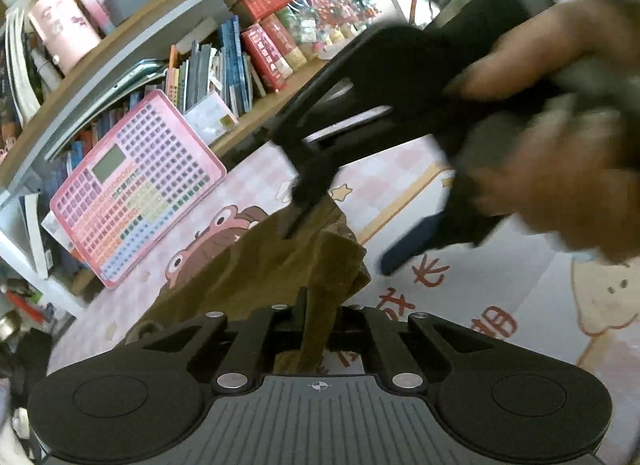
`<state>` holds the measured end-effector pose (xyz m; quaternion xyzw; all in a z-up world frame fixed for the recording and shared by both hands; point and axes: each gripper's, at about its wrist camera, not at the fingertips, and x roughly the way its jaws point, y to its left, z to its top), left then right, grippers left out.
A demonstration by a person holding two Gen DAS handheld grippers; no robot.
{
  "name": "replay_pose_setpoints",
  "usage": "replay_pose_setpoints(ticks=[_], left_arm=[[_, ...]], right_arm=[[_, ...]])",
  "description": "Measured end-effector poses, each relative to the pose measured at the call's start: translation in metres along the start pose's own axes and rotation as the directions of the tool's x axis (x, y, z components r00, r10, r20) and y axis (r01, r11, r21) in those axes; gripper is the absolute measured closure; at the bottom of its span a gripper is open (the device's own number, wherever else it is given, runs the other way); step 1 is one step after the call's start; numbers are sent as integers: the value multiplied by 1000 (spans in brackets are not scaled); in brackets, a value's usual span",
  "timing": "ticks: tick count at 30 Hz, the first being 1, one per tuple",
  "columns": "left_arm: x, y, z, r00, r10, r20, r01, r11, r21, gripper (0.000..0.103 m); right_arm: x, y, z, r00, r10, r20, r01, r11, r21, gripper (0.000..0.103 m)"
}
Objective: Fold clothes
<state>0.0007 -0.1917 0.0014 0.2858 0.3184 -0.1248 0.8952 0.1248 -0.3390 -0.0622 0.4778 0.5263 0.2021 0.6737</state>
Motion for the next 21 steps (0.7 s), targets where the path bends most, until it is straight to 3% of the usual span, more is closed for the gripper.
replay_pose_setpoints(ticks=[4,6,7,9,17,21], left_arm=[[-23,10,-1,997,-64,39,67,994,-86,98],[-34,16,-4,993,-103,55,110,985,-130,98],[-36,17,-6,992,-119,53,125,981,-146,98],[-38,18,-10,987,-151,48,158,971,-181,98],[-42,12,-9,963,-251,98,266,940,-213,98],[-44,9,-9,955,-275,114,294,930,-221,98]], right_arm=[[15,7,13,999,-33,34,32,999,20,38],[14,6,16,998,-50,49,49,999,24,58],[14,4,18,997,-61,55,59,998,27,74],[9,-2,20,995,-74,67,71,996,47,87],[-23,-5,17,986,-86,145,85,996,13,92],[-36,-3,17,982,-121,148,126,992,-21,87]])
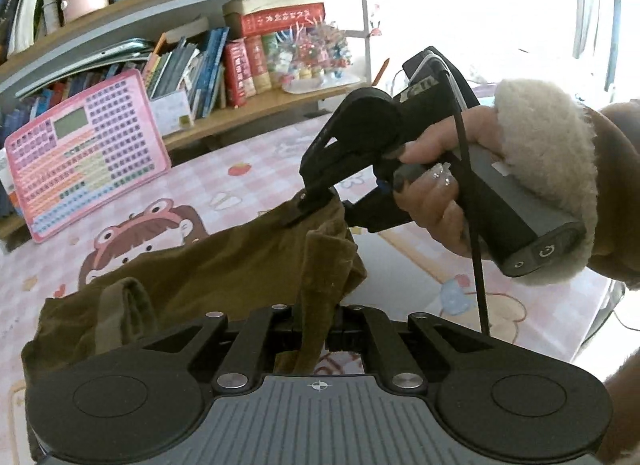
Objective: Fold clothes
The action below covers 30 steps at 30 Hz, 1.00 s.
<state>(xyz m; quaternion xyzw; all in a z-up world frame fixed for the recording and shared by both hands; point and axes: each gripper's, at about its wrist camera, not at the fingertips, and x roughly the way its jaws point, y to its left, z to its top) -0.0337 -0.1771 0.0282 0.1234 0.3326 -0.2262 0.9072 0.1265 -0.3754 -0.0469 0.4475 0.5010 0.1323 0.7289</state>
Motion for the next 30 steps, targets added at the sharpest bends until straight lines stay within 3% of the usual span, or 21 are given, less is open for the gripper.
replay_pose_setpoints(ticks=[4,5,11,17,25,30], left_arm=[[1,-2,-3,1000,-12,-9,12,1000,-13,98],[1,-3,-3,1000,-13,-9,13,1000,-14,98],[-7,-8,0,998,-46,34,47,999,-21,98],[-26,14,7,986,-101,130,120,983,-143,98],[-69,74,-18,973,-94,209,169,910,-378,98],[-88,118,-44,979,-66,193,157,849,-505,98]], right_arm=[[-7,-9,-4,1000,-19,4,19,1000,21,85],[-9,-11,-5,1000,-19,6,19,999,28,91],[-31,-1,-6,996,57,65,-58,998,15,93],[-49,30,-4,988,110,112,-108,994,-27,93],[-33,96,-22,983,163,86,-152,980,-128,93],[0,146,-48,985,166,55,-152,968,-199,93]])
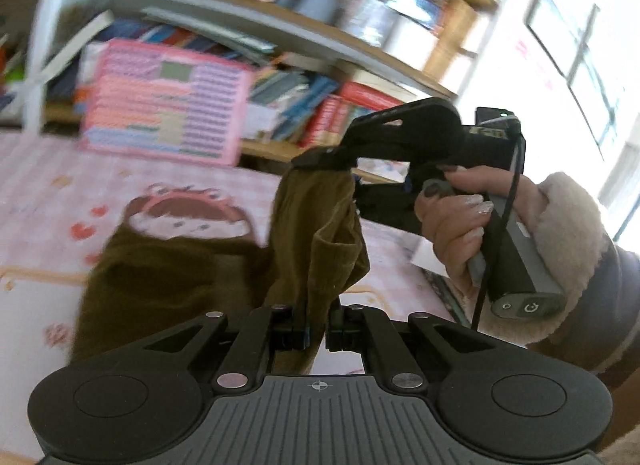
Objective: Fold clothes
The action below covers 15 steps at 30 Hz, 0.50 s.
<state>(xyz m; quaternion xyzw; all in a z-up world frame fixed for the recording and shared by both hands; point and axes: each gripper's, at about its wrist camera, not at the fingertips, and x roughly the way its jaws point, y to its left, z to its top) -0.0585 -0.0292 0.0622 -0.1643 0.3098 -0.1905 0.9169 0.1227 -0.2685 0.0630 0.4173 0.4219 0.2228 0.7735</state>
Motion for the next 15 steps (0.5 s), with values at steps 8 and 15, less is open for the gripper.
replay_pose_setpoints(ticks=[8,15], left_arm=[[-23,78,-3,991,71,-117,-89,984,-154,94],[-46,114,-6,980,122,-160,-143,982,-123,80]], right_arm=[[90,40,-40,990,-130,-52,125,987,-97,88],[134,47,-68,976,-204,-72,194,972,-132,62]])
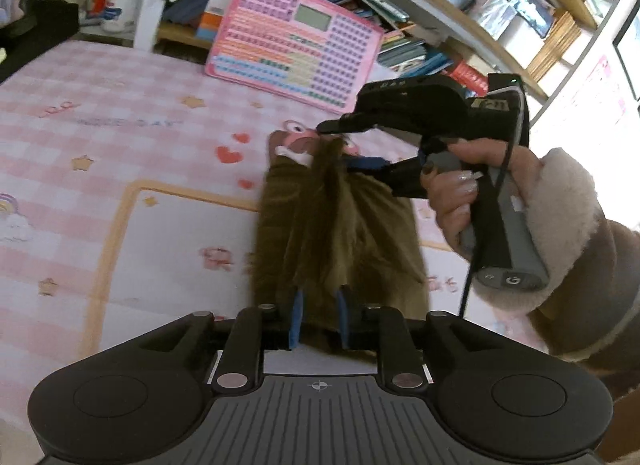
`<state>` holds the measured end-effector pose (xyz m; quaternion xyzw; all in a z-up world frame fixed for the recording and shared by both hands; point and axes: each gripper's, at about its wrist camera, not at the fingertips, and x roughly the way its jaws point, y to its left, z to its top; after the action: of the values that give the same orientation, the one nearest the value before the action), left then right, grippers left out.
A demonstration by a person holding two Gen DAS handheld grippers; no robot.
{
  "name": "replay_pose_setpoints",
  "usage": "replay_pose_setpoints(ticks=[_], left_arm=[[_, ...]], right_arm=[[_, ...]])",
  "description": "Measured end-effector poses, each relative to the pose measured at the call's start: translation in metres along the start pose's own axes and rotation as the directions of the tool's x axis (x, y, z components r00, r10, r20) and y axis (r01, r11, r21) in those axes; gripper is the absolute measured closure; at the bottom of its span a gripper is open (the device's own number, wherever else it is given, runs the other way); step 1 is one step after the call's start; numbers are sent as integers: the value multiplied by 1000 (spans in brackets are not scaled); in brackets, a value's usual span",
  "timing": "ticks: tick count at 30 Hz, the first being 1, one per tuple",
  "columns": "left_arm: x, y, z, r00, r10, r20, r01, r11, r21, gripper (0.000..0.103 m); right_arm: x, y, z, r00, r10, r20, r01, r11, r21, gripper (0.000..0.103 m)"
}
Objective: Fold clothes
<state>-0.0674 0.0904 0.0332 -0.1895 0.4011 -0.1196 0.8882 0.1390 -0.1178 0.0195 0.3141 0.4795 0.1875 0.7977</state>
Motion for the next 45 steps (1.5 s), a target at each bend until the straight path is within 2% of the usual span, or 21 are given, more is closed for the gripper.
replay_pose_setpoints(ticks=[4,6,8,11,15,18,21,22,24,27,32,35,38,39,40,42,43,45], left_arm=[[-3,18,8,1000,6,9,-6,1000,1,69],[-3,25,13,1000,0,19,0,1000,7,68],[0,30,19,1000,-13,28,13,1000,17,68],[7,35,28,999,-41,35,40,999,29,67],[18,40,37,995,-89,36,88,995,38,67],[27,40,42,993,-118,28,117,992,40,67],[33,39,46,990,-137,28,136,990,42,64],[35,39,47,989,-143,31,141,989,40,57],[37,38,48,987,-156,38,155,987,32,52],[46,37,49,985,-173,24,173,985,25,52],[69,30,47,983,-181,-23,181,983,17,52],[83,20,46,983,-176,-44,178,983,43,53],[93,9,45,984,-172,-47,176,981,87,54],[95,7,46,985,-166,-45,169,981,97,63],[98,5,46,986,-159,-43,163,981,108,93],[89,-4,48,988,-152,-1,151,976,157,95],[78,-12,48,985,-168,43,155,965,209,95],[64,-24,48,982,-172,78,144,950,278,95]], right_arm=[[-7,14,-9,999,48,23,-47,999,-19,58],[-18,20,-14,998,51,49,-48,998,-50,55],[-32,24,-20,996,30,89,-22,995,-95,49],[-55,24,-37,987,-43,152,72,980,-188,45],[-81,15,-67,952,-177,250,245,930,-272,42],[-91,4,-93,904,-281,322,380,874,-303,39],[-90,-10,-113,874,-363,322,457,838,-297,38],[-89,-13,-117,874,-373,313,461,839,-289,38],[-86,-17,-124,881,-373,291,451,849,-275,36],[-79,-22,-129,889,-372,268,440,856,-272,35],[-59,-30,-132,888,-407,215,455,846,-277,31],[-49,-32,-138,886,-425,186,463,837,-293,30],[-52,-32,-142,887,-419,195,461,835,-301,30],[-54,-33,-142,887,-416,199,459,836,-299,30],[-56,-33,-142,888,-412,203,457,838,-297,30],[-59,-34,-142,890,-407,208,453,841,-294,30],[-60,-35,-142,891,-401,212,449,844,-293,30],[-65,-35,-141,896,-382,226,435,853,-287,29]])
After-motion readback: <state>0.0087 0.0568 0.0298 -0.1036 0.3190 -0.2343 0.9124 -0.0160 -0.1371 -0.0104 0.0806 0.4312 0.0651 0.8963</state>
